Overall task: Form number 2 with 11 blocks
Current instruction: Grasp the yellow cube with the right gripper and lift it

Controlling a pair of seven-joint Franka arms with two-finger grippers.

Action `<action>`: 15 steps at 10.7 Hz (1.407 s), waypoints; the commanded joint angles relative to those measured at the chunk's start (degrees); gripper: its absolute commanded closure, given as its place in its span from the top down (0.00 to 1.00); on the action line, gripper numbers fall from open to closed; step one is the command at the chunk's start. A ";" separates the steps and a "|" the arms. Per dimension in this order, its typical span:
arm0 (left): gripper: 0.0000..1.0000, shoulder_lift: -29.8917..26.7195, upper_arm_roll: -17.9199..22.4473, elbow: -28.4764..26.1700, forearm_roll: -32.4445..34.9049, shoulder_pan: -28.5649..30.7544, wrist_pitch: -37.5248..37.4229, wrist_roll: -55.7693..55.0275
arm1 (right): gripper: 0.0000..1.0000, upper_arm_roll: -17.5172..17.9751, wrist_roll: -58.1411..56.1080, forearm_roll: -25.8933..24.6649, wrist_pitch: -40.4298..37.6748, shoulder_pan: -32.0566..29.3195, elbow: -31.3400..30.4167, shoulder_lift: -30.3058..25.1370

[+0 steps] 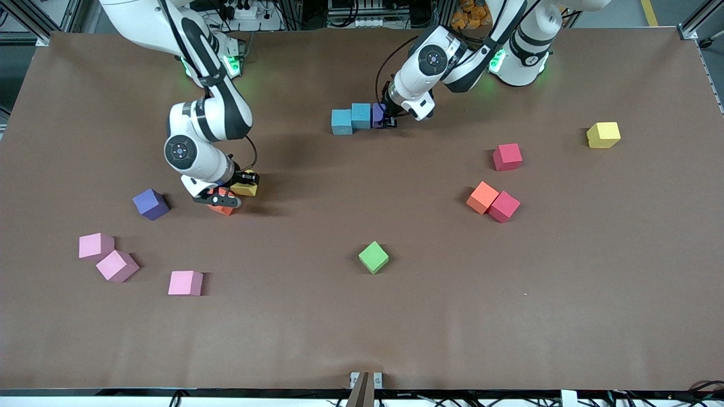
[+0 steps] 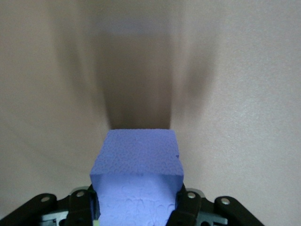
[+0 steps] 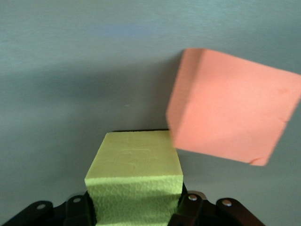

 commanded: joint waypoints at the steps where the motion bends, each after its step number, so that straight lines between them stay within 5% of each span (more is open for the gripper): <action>1: 0.26 0.56 -0.40 -0.20 -1.50 -0.67 1.53 -0.24 | 0.27 1.73 0.02 1.24 -0.49 0.59 1.85 -1.32; 8: 0.40 1.96 -0.40 0.15 -1.32 -1.02 1.62 -0.07 | 0.27 8.58 8.10 1.24 0.12 1.29 7.83 -1.94; 15: 0.53 2.40 -0.40 0.76 -0.62 -0.85 1.70 0.63 | 0.26 8.77 16.98 1.24 2.76 8.06 10.38 -1.14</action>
